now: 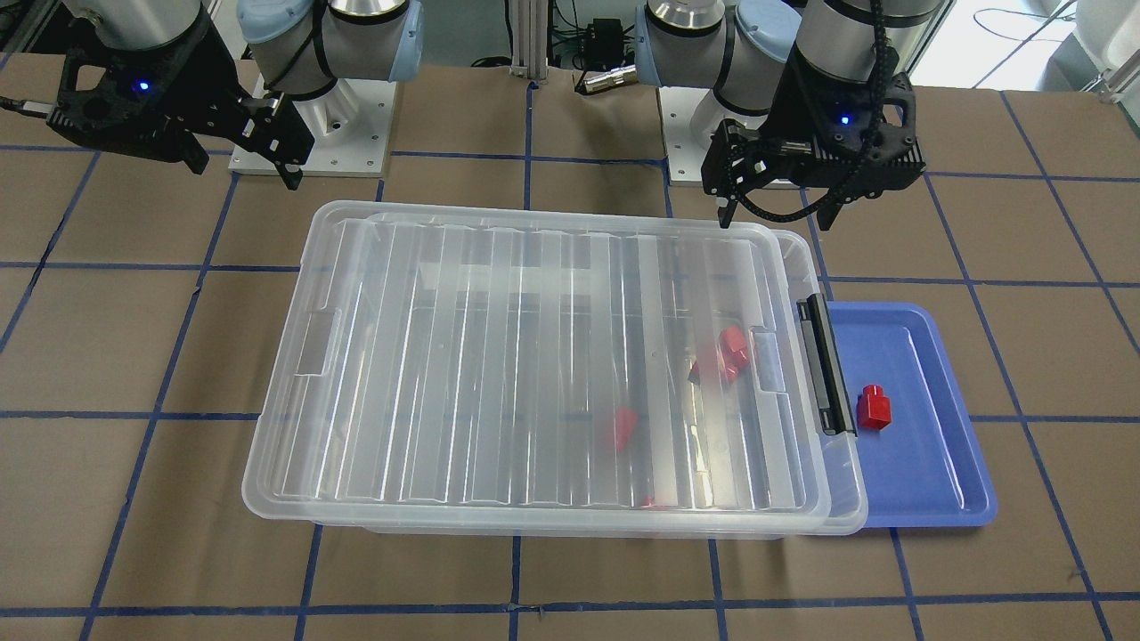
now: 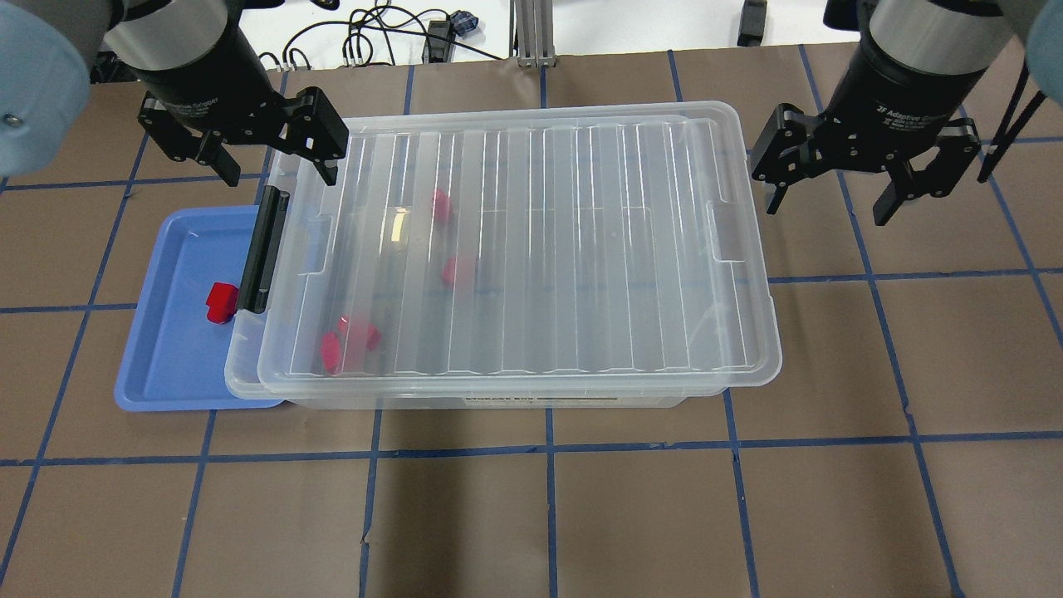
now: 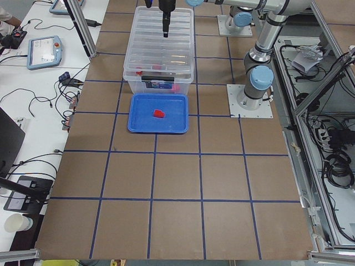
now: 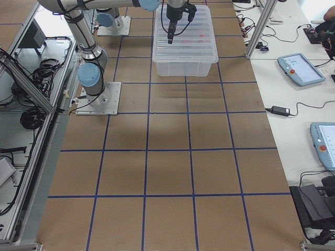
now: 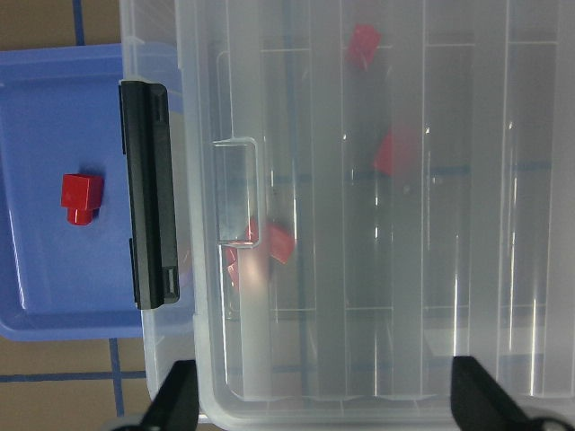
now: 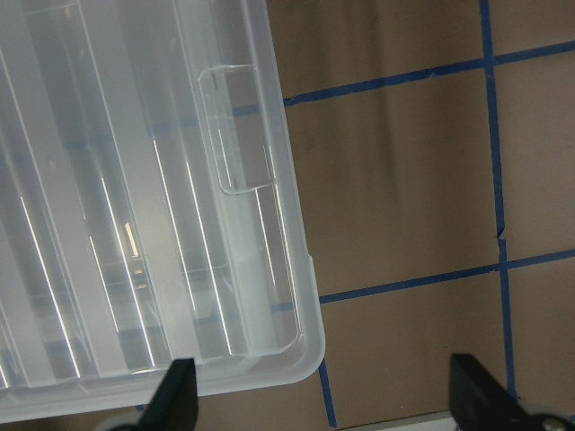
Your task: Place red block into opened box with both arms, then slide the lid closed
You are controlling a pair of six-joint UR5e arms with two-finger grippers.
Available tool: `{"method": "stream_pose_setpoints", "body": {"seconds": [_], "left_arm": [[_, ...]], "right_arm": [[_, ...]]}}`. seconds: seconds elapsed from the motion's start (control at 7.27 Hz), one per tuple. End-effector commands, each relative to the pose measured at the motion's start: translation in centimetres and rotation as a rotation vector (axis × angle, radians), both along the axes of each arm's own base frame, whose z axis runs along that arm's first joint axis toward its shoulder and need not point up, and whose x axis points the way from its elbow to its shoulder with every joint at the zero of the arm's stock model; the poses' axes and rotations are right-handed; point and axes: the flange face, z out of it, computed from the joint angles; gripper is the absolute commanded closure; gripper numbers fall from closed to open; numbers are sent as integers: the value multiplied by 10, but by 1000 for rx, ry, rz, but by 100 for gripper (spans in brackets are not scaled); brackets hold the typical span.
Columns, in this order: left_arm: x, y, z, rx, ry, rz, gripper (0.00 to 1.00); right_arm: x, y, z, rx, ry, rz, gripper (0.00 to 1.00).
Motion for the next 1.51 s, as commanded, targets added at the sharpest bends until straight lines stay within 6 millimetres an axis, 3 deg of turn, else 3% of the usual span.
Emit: {"method": "stream_pose_setpoints", "body": {"seconds": [0.0,0.41,0.83,1.1,1.38], "left_arm": [[1,4,3,-11,-3,3,0],[0,2,1,-6,-3,6,0],[0,5,2,-9,0,4,0],[0,7,4,-12,1,4,0],[0,6,3,-11,4,4,0]], "right_arm": [[0,4,2,0,1,5,0],[0,5,-2,12,-3,15,0],[0,7,-45,81,-6,1,0],[-4,-14,-59,6,-5,12,0],[-5,-47,-100,44,-8,13,0]]}}
